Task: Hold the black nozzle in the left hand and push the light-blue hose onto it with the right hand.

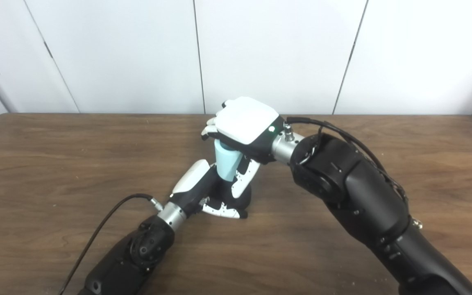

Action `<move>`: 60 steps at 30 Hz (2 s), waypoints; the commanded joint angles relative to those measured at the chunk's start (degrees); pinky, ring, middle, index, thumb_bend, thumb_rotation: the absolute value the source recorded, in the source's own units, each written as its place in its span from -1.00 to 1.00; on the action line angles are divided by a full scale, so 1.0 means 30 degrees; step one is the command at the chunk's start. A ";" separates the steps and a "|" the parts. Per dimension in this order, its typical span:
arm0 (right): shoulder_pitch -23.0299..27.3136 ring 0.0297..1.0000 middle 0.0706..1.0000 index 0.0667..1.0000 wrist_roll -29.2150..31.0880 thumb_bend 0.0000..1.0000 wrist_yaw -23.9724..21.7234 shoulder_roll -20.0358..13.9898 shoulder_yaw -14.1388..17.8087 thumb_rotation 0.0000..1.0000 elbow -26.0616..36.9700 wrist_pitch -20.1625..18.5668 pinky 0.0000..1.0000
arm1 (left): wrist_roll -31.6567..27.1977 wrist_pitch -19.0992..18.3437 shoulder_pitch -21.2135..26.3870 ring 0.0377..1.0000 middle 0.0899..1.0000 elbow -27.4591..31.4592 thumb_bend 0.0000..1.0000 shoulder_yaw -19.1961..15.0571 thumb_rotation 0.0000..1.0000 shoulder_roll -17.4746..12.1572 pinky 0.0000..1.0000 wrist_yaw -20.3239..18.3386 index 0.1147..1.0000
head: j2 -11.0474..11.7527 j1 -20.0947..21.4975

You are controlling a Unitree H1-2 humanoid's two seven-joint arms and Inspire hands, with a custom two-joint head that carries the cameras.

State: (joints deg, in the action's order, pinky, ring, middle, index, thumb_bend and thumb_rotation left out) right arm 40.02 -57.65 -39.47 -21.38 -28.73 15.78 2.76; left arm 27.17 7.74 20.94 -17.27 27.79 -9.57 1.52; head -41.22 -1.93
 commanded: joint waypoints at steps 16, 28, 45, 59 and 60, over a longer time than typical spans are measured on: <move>-0.0729 0.92 0.88 0.86 0.1934 0.78 -0.1076 -0.0286 0.0248 0.20 -0.0640 -0.0012 1.00 | 0.0424 -0.1349 -0.3099 0.72 0.53 -0.2067 0.01 0.1085 -0.80 -0.0566 0.69 -0.2095 -0.14 | -0.0070 -0.0031; -0.1049 0.93 0.89 0.89 0.1929 0.78 -0.0915 -0.0159 0.0116 0.19 -0.0824 -0.0123 1.00 | 0.0399 -0.1339 -0.3112 0.73 0.53 -0.2031 0.01 0.1074 -0.80 -0.0596 0.69 -0.2117 -0.14 | -0.0101 -0.0051; -0.1073 0.97 0.93 0.91 0.1438 0.77 -0.0765 -0.0164 -0.0197 0.17 -0.1253 0.0017 1.00 | 0.0430 -0.1455 -0.3118 0.73 0.53 -0.1900 0.01 0.1098 -0.80 -0.0564 0.69 -0.2144 -0.14 | -0.0171 -0.0164; -0.1074 0.97 0.94 0.92 0.1097 0.74 -0.0619 -0.0401 -0.0431 0.14 -0.1215 0.0246 1.00 | 0.0365 -0.1574 -0.3147 0.72 0.53 -0.1758 0.01 0.1038 -0.80 -0.0546 0.68 -0.2185 -0.14 | -0.0231 -0.0163; -0.1134 0.97 0.94 0.92 0.1099 0.74 -0.0645 -0.0443 -0.0427 0.14 -0.1150 0.0242 1.00 | 0.0379 -0.1564 -0.3159 0.72 0.53 -0.1758 0.01 0.1045 -0.80 -0.0553 0.68 -0.2177 -0.14 | -0.0252 -0.0154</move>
State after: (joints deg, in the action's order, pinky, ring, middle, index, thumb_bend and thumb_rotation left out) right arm 38.33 -53.64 -37.76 -20.72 -28.08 13.81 2.31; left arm 27.11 7.71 20.78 -16.97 27.85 -9.60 1.38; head -41.92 -2.37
